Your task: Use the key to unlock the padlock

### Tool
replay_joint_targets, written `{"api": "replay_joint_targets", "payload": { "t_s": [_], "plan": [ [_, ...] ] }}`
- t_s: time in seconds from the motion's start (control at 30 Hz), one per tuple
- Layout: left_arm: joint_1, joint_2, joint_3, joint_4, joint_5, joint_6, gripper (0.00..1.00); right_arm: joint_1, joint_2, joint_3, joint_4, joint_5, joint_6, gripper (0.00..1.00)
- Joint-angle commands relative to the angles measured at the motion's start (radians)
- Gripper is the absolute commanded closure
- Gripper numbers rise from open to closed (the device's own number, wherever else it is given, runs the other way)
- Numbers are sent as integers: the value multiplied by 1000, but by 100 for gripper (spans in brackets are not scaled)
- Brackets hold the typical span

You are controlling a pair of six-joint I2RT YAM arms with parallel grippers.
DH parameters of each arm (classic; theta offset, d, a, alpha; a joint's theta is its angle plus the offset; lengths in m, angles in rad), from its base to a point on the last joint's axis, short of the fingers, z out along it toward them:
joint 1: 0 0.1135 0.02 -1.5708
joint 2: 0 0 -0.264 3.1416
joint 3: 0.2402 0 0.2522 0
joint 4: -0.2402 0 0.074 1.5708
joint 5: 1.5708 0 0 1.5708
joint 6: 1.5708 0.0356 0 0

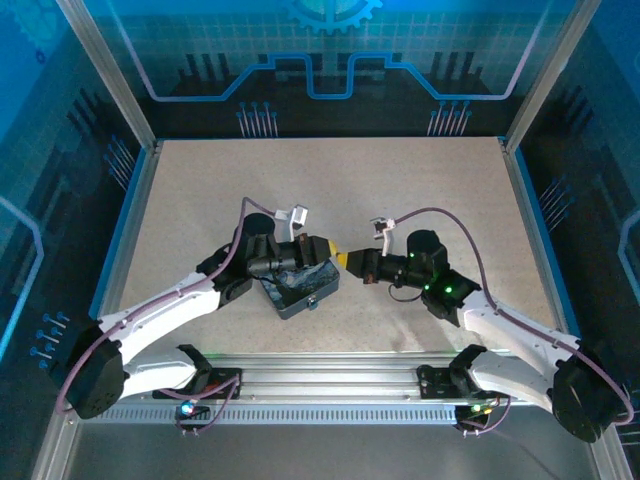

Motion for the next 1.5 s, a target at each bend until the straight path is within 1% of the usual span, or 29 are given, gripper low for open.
{"api": "replay_joint_targets", "payload": {
  "t_s": [0.0, 0.03, 0.13, 0.23, 0.37, 0.47, 0.53, 0.63, 0.7, 0.77, 0.83, 0.93, 1.23, 1.33, 1.47],
  "plan": [
    [-4, -49, 52, -93, -34, 65, 69, 6, -28, -7, -57, 18, -34, 100],
    [-6, -62, 59, -131, -47, 81, 61, 4, -31, -5, -71, 21, -41, 100],
    [-1, -106, 79, -255, -98, 127, 47, 2, -37, -1, -117, 30, -65, 100],
    [15, -159, 84, -400, -161, 146, 35, 1, -38, 10, -176, 43, -97, 100],
    [60, -239, 66, -587, -227, 142, 27, 1, -33, 19, -240, 61, -131, 100],
    [119, -308, 34, -718, -272, 121, 22, 2, -15, 23, -262, 65, -142, 99],
    [186, -349, 6, -789, -268, 104, 20, 3, 9, 29, -268, 57, -146, 100],
    [270, -388, -42, -842, -244, 90, 17, 6, 46, 42, -271, 48, -152, 99],
    [300, -391, -81, -828, -215, 88, 15, 8, 64, 49, -268, 47, -154, 99],
    [313, -372, -124, -773, -166, 75, 15, 9, 78, 55, -269, 50, -155, 99],
    [315, -337, -172, -681, -111, 52, 15, 9, 90, 59, -270, 50, -158, 99],
    [315, -279, -216, -569, -65, 33, 16, 10, 100, 58, -269, 49, -158, 99],
    [315, -132, -209, -399, -43, 57, 21, 12, 91, 46, -281, 61, -160, 99],
    [315, -78, -186, -371, -35, 76, 21, 12, 87, 46, -285, 63, -163, 99],
    [315, -7, -123, -375, -48, 134, 21, 12, 83, 43, -287, 64, -164, 99]
  ]
}}
